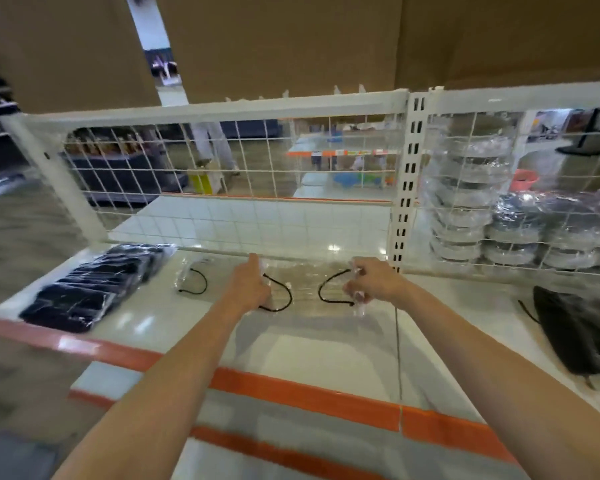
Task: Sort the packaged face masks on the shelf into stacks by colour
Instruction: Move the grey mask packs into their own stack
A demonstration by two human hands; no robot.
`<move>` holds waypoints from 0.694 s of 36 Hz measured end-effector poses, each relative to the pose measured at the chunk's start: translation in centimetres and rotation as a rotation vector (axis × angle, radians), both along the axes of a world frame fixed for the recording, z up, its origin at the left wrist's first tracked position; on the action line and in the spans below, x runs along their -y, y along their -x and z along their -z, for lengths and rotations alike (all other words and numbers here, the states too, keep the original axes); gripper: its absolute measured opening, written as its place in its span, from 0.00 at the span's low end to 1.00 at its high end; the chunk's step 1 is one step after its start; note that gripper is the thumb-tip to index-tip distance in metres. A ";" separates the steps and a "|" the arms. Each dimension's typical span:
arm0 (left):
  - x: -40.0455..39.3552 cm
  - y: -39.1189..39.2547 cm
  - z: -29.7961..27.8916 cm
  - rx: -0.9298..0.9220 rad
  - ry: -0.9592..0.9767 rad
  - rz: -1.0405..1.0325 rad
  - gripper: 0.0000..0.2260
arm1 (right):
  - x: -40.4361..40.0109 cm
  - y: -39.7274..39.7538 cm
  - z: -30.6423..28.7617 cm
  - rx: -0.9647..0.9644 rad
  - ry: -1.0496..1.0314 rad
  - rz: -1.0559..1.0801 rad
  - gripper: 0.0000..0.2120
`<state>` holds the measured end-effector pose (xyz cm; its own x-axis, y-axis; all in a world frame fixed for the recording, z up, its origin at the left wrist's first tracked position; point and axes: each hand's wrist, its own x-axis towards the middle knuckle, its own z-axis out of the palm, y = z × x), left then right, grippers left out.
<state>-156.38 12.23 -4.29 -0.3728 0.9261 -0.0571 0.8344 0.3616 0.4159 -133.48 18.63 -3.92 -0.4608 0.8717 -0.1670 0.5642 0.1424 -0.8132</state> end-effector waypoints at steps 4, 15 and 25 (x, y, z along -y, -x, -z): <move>1.9 6.0 -0.3 -0.209 0.116 -0.026 0.33 | 0.4 5.6 0.2 -0.032 0.025 -0.048 0.12; 5.9 19.7 -1.0 -0.330 0.210 -0.044 0.35 | 0.4 20.8 4.1 -0.001 0.062 0.025 0.17; 5.4 23.7 -0.3 -0.406 0.319 0.080 0.17 | 1.5 25.0 7.7 0.512 -0.221 0.237 0.29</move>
<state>-180.05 6.87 -3.95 -0.3523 0.9127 -0.2069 0.9358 0.3459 -0.0679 -158.50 17.13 -11.63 -0.1586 0.9801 -0.1190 0.9130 0.0997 -0.3956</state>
